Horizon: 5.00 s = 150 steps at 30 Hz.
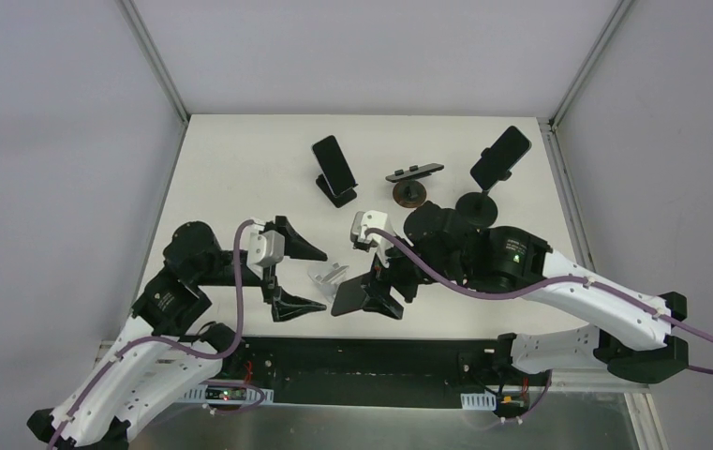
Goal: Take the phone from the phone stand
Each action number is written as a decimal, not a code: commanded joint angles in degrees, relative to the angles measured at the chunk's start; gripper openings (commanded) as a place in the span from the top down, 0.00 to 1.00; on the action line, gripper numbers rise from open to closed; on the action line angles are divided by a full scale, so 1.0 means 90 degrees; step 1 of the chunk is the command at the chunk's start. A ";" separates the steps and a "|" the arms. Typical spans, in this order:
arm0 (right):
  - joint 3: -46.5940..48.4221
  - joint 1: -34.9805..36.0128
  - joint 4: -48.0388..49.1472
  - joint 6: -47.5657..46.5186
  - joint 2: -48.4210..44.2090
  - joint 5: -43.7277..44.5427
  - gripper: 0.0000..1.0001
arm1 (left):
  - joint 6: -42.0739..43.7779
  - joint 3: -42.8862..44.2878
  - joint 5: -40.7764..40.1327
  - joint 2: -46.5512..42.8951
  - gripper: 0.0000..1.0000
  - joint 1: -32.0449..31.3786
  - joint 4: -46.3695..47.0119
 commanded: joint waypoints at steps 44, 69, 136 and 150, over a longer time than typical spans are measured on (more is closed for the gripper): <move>-0.0039 0.0201 0.0850 -0.0493 -0.0364 0.0206 0.55 | -0.0199 0.0153 -0.0676 0.1556 0.00 -0.1791 0.1424; 0.0050 0.0202 0.1286 -0.0465 -0.0460 0.0275 0.56 | -0.0277 -0.0040 -0.0719 0.1824 0.00 -0.1921 0.1546; -0.0855 0.0185 -0.0344 0.5624 -0.2785 0.7314 0.06 | -0.4583 0.2572 -0.7996 0.5621 1.00 -0.3023 0.0429; -0.1582 0.0183 -0.1077 0.6766 -0.3339 0.7126 0.06 | -0.6149 0.3242 -0.8581 0.7578 1.00 -0.3571 0.0085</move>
